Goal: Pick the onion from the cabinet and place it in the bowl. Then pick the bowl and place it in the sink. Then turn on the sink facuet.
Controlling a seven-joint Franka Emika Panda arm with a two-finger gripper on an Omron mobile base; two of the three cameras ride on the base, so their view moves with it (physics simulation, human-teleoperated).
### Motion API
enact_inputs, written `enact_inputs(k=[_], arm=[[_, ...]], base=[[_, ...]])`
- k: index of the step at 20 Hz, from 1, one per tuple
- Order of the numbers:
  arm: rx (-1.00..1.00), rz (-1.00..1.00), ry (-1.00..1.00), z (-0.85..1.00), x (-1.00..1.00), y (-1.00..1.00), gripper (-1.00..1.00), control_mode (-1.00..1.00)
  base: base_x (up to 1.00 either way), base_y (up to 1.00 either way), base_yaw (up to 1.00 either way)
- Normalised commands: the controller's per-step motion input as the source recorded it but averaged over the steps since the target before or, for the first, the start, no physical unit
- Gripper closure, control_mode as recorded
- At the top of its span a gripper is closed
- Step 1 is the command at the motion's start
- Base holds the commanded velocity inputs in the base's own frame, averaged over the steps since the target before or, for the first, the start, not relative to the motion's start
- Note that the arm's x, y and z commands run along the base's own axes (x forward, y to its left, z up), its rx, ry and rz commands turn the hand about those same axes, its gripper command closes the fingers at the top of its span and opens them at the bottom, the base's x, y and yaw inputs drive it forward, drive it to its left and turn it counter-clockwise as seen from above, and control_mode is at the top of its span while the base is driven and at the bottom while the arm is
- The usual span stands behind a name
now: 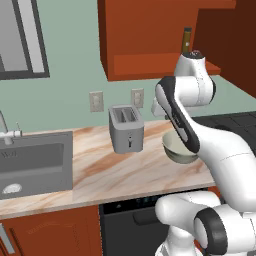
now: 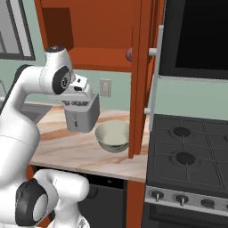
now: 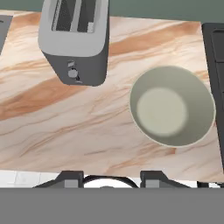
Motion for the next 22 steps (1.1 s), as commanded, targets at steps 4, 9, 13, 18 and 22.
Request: enact_inputs(k=[4, 9, 13, 18, 22], arm=[[-0.01, 0.00, -0.08, 0.08, -0.08, 0.00, -1.00, -1.00], [0.02, -0.05, -0.23, 0.04, -0.45, -0.29, -1.00, -1.00], [0.00, -0.36, -0.25, 0.58, -0.25, -0.32, -1.00, -1.00], [-0.01, -0.52, -0.13, 0.65, -0.08, -0.39, -1.00, -1.00], [-0.01, -0.47, -0.01, 0.74, 0.31, -0.36, -1.00, -1.00]], base=[[0.00, 0.00, 0.00], [0.00, 0.00, 0.00], [0.00, 0.00, 0.00], [0.00, 0.00, 0.00], [0.00, 0.00, 0.00]])
